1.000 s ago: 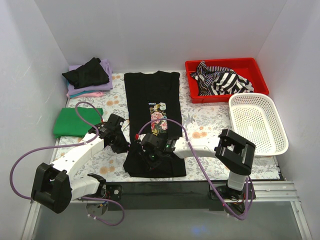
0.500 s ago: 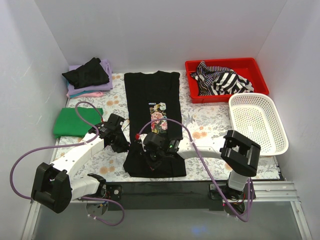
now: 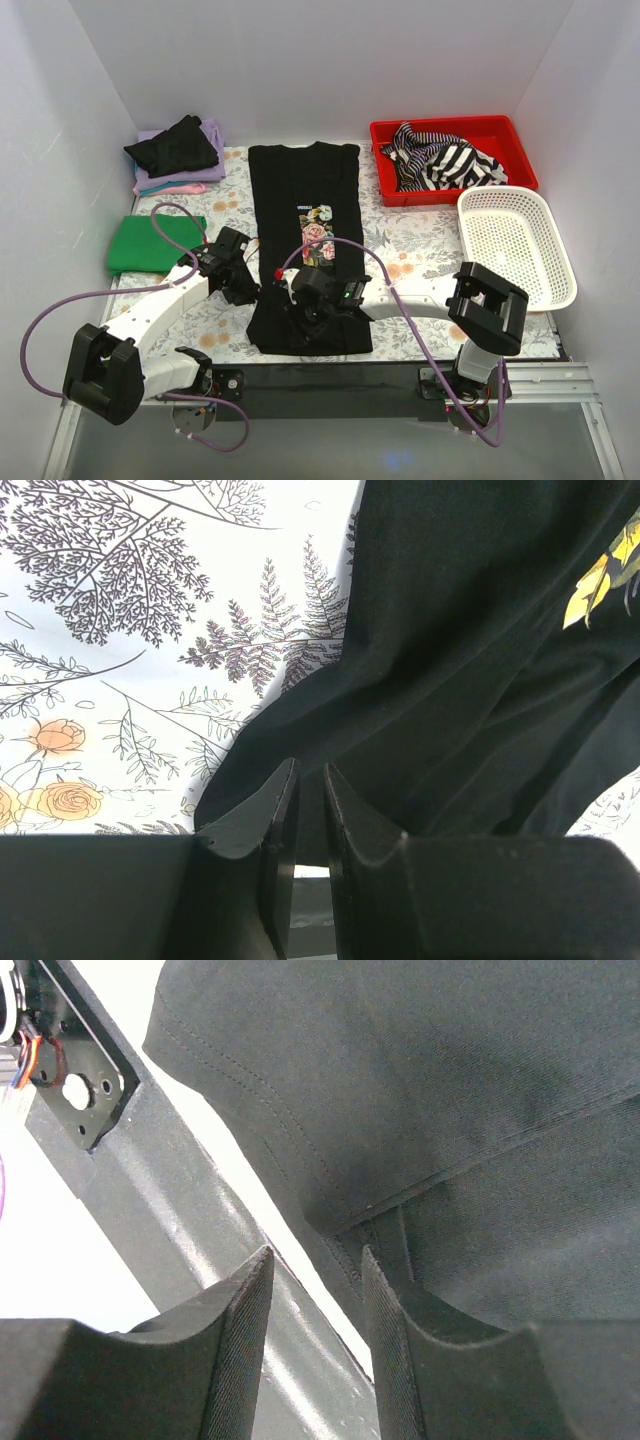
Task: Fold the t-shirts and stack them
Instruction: Fold the tshirt
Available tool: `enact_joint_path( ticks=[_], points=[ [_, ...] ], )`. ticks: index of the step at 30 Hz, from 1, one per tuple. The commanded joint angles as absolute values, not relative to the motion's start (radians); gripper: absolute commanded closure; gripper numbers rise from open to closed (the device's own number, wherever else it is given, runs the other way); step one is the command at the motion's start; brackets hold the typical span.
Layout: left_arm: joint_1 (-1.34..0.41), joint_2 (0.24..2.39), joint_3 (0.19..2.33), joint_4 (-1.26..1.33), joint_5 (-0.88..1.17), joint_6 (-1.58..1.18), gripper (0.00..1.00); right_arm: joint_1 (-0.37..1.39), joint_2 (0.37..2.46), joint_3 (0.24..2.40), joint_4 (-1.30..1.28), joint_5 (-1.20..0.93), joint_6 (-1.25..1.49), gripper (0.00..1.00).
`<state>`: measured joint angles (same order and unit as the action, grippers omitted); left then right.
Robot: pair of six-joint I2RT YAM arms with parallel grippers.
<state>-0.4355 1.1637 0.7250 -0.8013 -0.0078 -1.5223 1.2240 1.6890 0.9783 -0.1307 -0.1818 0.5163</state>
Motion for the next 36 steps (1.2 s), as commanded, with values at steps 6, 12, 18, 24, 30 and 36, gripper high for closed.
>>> enact_joint_path(
  ticks=[6, 12, 18, 24, 30, 36],
  points=[
    [-0.437, 1.152, 0.745, -0.787, -0.008, -1.522, 0.84, 1.223, 1.718, 1.026, -0.12, -0.173, 0.499, 0.48],
    [-0.439, 1.143, 0.749, -0.796, -0.017, -1.52, 0.78, 1.22, 1.718, 1.023, -0.123, -0.16, 0.497, 0.45],
    [-0.439, 1.121, 0.747, -0.808, -0.021, -1.52, 0.75, 1.213, 1.741, 1.032, -0.123, -0.149, 0.502, 0.42],
    [-0.439, 1.117, 0.745, -0.808, -0.023, -1.509, 0.75, 1.206, 1.778, 1.042, -0.121, -0.141, 0.529, 0.41],
    [-0.439, 1.112, 0.735, -0.799, -0.026, -1.509, 0.75, 1.203, 1.812, 1.063, -0.117, -0.143, 0.526, 0.59],
    [-0.437, 1.126, 0.736, -0.796, -0.02, -1.509, 0.75, 1.203, 1.766, 1.049, -0.117, -0.172, 0.508, 0.99]
  ],
)
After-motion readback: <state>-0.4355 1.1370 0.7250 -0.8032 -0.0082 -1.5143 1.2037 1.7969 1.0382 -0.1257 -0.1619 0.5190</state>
